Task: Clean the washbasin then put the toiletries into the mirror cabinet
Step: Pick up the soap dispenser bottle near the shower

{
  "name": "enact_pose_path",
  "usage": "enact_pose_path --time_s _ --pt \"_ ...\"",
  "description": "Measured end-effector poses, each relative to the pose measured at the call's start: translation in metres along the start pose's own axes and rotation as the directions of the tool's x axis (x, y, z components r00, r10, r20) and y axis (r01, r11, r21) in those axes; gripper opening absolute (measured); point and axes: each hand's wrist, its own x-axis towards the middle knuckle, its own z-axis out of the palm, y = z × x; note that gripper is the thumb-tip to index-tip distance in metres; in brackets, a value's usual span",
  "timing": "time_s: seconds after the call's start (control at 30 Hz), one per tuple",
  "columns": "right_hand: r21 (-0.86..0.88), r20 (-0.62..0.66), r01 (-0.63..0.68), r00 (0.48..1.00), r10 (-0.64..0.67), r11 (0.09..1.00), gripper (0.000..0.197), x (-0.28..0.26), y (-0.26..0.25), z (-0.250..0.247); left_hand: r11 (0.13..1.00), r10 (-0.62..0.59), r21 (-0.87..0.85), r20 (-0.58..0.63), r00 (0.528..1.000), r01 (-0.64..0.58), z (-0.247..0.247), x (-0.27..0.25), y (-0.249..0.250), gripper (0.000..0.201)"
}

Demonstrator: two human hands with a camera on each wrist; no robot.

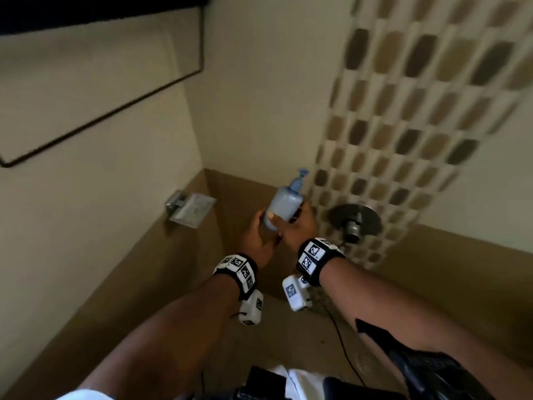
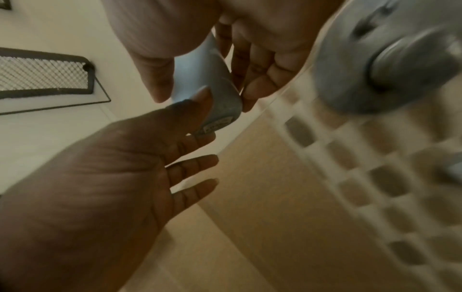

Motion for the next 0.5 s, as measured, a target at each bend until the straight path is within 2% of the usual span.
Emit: enact_pose_path --time_s 0.1,0.23,0.4,0.5 --pt "-0.081 -0.071 0.07 0.995 -0.076 0.994 0.071 -0.018 0.011 -0.068 0.997 0.07 0.017 0.077 0.995 -0.071 0.047 -0.009 0.03 0.065" --pt "-0.187 -0.174 0.087 0.977 -0.12 0.978 0.081 -0.044 0.036 -0.162 0.99 0.133 0.026 0.196 0.972 -0.14 0.129 -0.027 0.081 0.055" --pt "-0.233 -0.262 0.002 0.963 -0.065 0.972 0.071 -0.09 0.071 -0.294 0.963 0.207 0.108 0.28 0.937 -0.245 0.246 -0.079 0.137 0.054" --pt "-0.242 -0.279 -0.01 0.959 -0.06 0.97 0.064 -0.122 0.091 -0.376 0.975 0.157 0.09 0.377 0.913 -0.205 0.313 -0.111 0.164 0.05"
